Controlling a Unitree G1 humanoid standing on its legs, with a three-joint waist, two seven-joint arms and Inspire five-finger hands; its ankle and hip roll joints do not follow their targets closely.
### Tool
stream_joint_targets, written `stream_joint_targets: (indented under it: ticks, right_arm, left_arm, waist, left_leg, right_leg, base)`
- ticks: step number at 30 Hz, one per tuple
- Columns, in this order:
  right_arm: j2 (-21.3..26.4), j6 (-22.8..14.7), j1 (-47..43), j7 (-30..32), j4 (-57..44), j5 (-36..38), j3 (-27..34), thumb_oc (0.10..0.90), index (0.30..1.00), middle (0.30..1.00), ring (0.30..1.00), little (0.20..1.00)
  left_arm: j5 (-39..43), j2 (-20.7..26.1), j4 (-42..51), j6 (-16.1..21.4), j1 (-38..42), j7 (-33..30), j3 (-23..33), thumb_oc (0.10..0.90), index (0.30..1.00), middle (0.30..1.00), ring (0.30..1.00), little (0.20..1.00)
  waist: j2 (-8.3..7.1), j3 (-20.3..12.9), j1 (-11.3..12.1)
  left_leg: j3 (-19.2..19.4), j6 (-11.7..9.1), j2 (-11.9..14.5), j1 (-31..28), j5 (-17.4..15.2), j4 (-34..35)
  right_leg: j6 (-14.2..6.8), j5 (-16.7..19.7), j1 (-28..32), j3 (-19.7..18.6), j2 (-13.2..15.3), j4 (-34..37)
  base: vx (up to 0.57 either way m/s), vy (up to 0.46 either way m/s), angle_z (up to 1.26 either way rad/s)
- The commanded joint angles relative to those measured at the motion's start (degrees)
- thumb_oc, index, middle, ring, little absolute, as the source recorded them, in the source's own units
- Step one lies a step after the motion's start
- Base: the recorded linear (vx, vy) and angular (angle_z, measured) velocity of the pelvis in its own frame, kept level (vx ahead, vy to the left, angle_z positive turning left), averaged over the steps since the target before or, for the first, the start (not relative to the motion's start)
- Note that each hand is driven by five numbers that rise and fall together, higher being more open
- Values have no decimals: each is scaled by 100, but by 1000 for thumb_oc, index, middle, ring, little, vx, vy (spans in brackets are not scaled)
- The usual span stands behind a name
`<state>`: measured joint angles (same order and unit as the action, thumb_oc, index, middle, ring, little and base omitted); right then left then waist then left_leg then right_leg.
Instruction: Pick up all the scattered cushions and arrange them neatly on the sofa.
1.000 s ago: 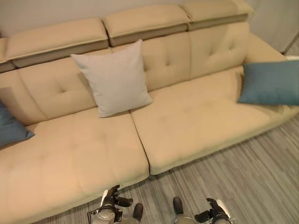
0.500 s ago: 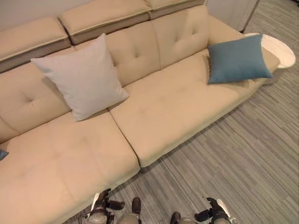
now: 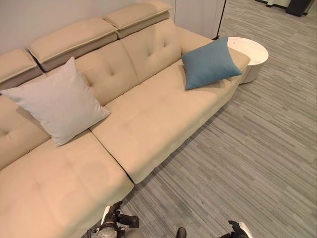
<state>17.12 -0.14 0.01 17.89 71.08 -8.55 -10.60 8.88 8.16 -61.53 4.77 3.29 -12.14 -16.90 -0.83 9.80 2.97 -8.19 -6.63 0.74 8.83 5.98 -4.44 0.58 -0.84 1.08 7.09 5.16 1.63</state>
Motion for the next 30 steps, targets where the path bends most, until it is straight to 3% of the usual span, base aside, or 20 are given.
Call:
stream_joint_targets:
  ticks: [1, 3, 8, 11, 13, 14, 15, 18, 19, 23, 25, 28, 29, 30]
  right_arm:
    - [104, -20, -158, 224, -33, 99, -31, 800, 900, 900, 900, 900]
    - [89, 5, -132, 227, -27, 133, -21, 800, 900, 900, 900, 900]
    - [-4, 8, -96, 203, -25, 142, -18, 800, 900, 900, 900, 900]
    - [-93, 25, -126, 151, -103, 94, -38, 800, 900, 900, 900, 900]
    - [-106, 55, -221, 113, -212, 126, -43, 800, 900, 900, 900, 900]
    - [-106, 57, -222, 113, -213, 126, -43, 800, 900, 900, 900, 900]
    - [-122, 46, -318, 116, -371, 118, -22, 800, 900, 900, 900, 900]
    - [-119, 39, -340, 114, -412, 104, -34, 800, 900, 900, 900, 900]
    - [-89, 41, -386, 91, -449, 67, -79, 800, 900, 900, 900, 900]
    - [11, 28, -556, 72, -266, -109, -162, 800, 900, 900, 900, 900]
    - [-4, 26, -556, 111, -210, -120, -168, 800, 900, 900, 900, 900]
    - [-35, 36, -501, 99, -158, -114, -182, 800, 900, 900, 900, 900]
    - [-34, 21, -499, 121, -130, -91, -150, 800, 900, 900, 900, 900]
    - [-52, -20, -506, 153, -118, -18, -134, 800, 900, 900, 900, 900]
  left_arm:
    - [-182, 101, 177, 148, 152, -36, 93, 800, 900, 900, 900, 900]
    - [-188, 102, 186, 148, 131, -33, 115, 800, 900, 900, 900, 900]
    - [-185, 106, 136, 112, 55, -39, 196, 800, 900, 900, 900, 900]
    - [-106, 220, 186, 83, 67, -60, 253, 800, 900, 900, 900, 900]
    - [-50, 303, 329, 69, 109, -100, 253, 800, 900, 900, 900, 900]
    - [-50, 304, 330, 68, 109, -100, 254, 800, 900, 900, 900, 900]
    - [66, 380, 473, 100, 178, -144, 248, 800, 900, 900, 900, 900]
    - [96, 386, 494, 107, 188, -154, 266, 800, 900, 900, 900, 900]
    - [91, 393, 508, 103, 213, -137, 274, 800, 900, 900, 900, 900]
    - [-88, 263, 294, 98, 81, -49, 348, 800, 900, 900, 900, 900]
    - [-64, 208, 210, 118, 105, -64, 318, 800, 900, 900, 900, 900]
    - [-57, 147, 119, 110, 81, -86, 314, 800, 900, 900, 900, 900]
    - [-30, 106, 108, 109, 102, -94, 295, 800, 900, 900, 900, 900]
    - [5, 70, 125, 108, 132, -75, 251, 800, 900, 900, 900, 900]
  waist:
    - [-118, 136, 151]
    - [-123, 144, 213]
    - [-156, 22, 278]
    - [-215, -78, 317]
    - [-172, 0, 253]
    - [-177, -4, 256]
    - [-21, 63, 220]
    - [18, 88, 206]
    - [53, 99, 201]
    - [98, 115, 238]
    - [82, 104, 179]
    - [39, -24, 119]
    - [44, -56, 109]
    - [35, -57, 116]
  left_leg:
    - [195, 439, -567, 588, -766, -564]
    - [364, 439, -615, 777, -675, -600]
    - [429, 566, -576, 562, -801, -555]
    - [542, 756, -468, 181, -1003, -397]
    - [591, 894, -380, 69, -1084, -384]
    - [596, 896, -384, 78, -1086, -389]
    - [654, 988, -266, -149, -1204, -302]
    - [664, 1004, -252, -272, -1269, -262]
    - [721, 975, -207, -471, -1350, -143]
    - [851, 866, -118, -900, -1522, 93]
    - [772, 795, -104, -1105, -1616, 169]
    - [732, 718, -46, -1270, -1693, 221]
    - [728, 607, 47, -1262, -1696, 123]
    - [720, 420, 180, -1041, -1462, -475]
  right_leg:
    - [-479, -392, 174, 78, -295, -57]
    - [-462, -436, 283, -88, -397, -10]
    - [-464, -591, 419, -276, -410, -91]
    - [-638, -631, 104, -271, -339, -1094]
    - [-958, -247, -455, -208, -277, -2144]
    - [-960, -258, -473, -214, -271, -2166]
    - [-1119, -28, -973, 438, 187, -2810]
    - [-1056, -104, -988, 710, 380, -2706]
    - [-869, -279, -1018, 1055, 534, -2107]
    - [-947, 197, -1374, 1504, 780, -1097]
    - [-954, 252, -1369, 1264, 661, -964]
    - [-874, 295, -1278, 1283, 600, -871]
    - [-828, 262, -1179, 1367, 559, -785]
    - [-672, 163, -938, 1462, 428, -637]
  base:
    - [137, -36, -35]
    - [139, -8, -49]
    - [219, 58, -63]
    - [231, 87, -25]
    - [102, 52, -49]
    - [156, 71, -64]
    - [133, 54, -50]
    - [172, -3, -25]
    - [252, -93, -15]
    - [270, -146, -50]
    - [363, -213, -34]
    - [227, -156, 19]
    - [240, -310, 46]
    - [297, -433, 43]
